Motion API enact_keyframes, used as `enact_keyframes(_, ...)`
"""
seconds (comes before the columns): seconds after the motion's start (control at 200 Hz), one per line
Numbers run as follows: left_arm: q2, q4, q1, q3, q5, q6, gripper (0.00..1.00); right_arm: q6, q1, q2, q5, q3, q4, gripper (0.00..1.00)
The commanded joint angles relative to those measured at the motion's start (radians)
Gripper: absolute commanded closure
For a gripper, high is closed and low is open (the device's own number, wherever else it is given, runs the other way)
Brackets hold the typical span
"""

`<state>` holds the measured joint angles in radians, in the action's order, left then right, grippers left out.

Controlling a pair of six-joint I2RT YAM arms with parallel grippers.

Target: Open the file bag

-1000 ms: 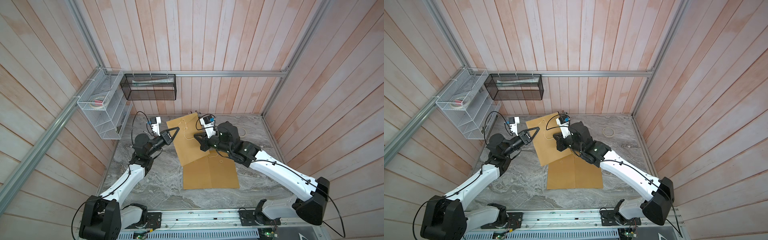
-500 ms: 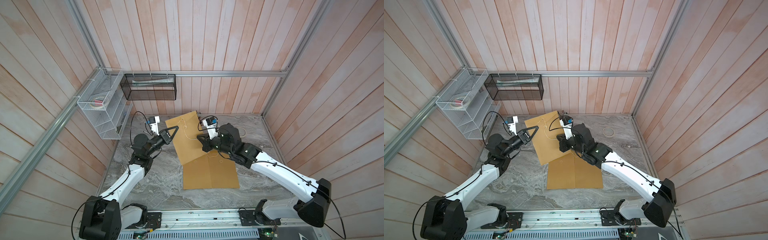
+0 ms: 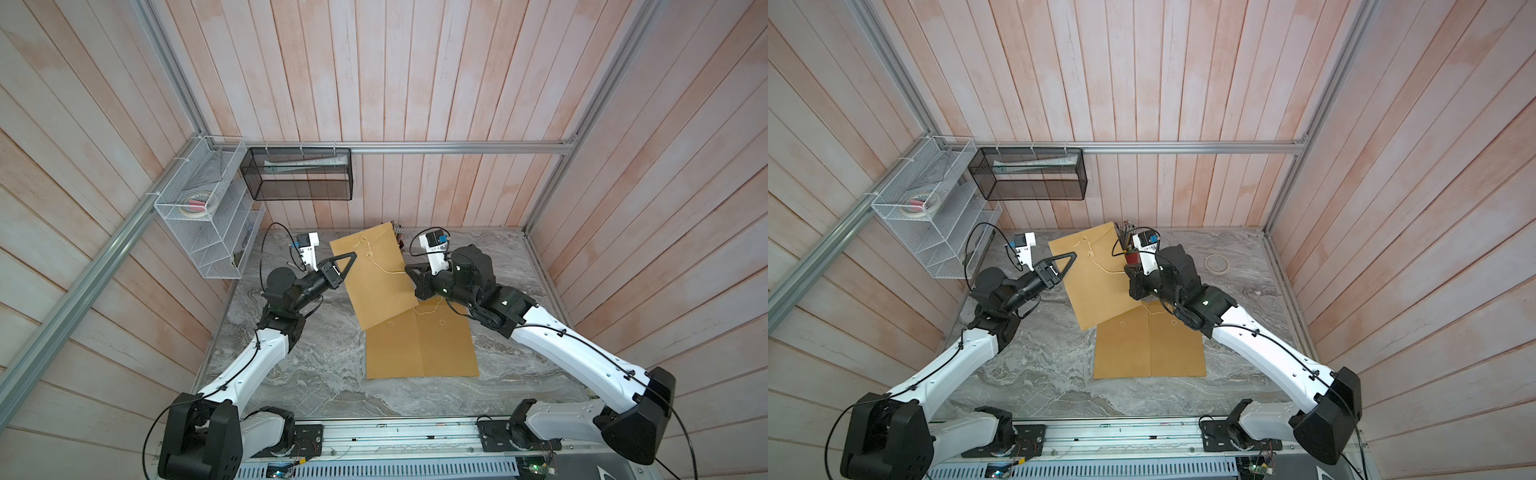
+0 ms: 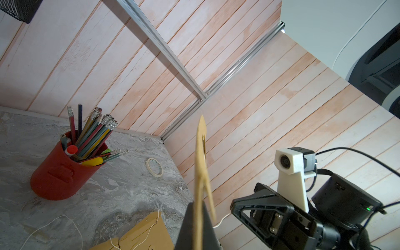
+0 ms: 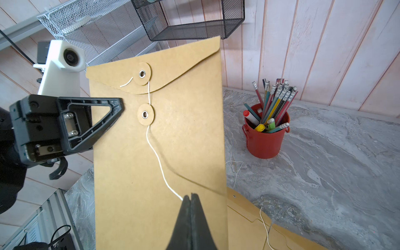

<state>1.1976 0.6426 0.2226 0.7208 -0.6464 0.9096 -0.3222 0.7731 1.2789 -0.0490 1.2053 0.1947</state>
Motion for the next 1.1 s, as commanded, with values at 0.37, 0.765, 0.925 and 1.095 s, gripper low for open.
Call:
enact_keyframes(0.37, -0.036, -0.023, -0.005, 0.012, -0.035, -0.035, 1.00, 0.023, -0.049, -0.029, 0.015, 0.019, 0.038, 1.00)
enact_keyframes(0.765, -0.052, -0.074, -0.005, 0.013, -0.115, -0.082, 1.00, 0.067, -0.074, -0.010, 0.017, 0.081, 0.064, 1.00)
enact_keyframes(0.925, -0.050, -0.104, -0.005, 0.012, -0.137, -0.100, 1.00, 0.085, -0.074, 0.004, 0.013, 0.111, 0.068, 1.00)
enact_keyframes(1.095, -0.052, -0.103, -0.003, 0.006, -0.149, -0.095, 1.00, 0.100, -0.074, 0.029, -0.001, 0.148, 0.073, 1.00)
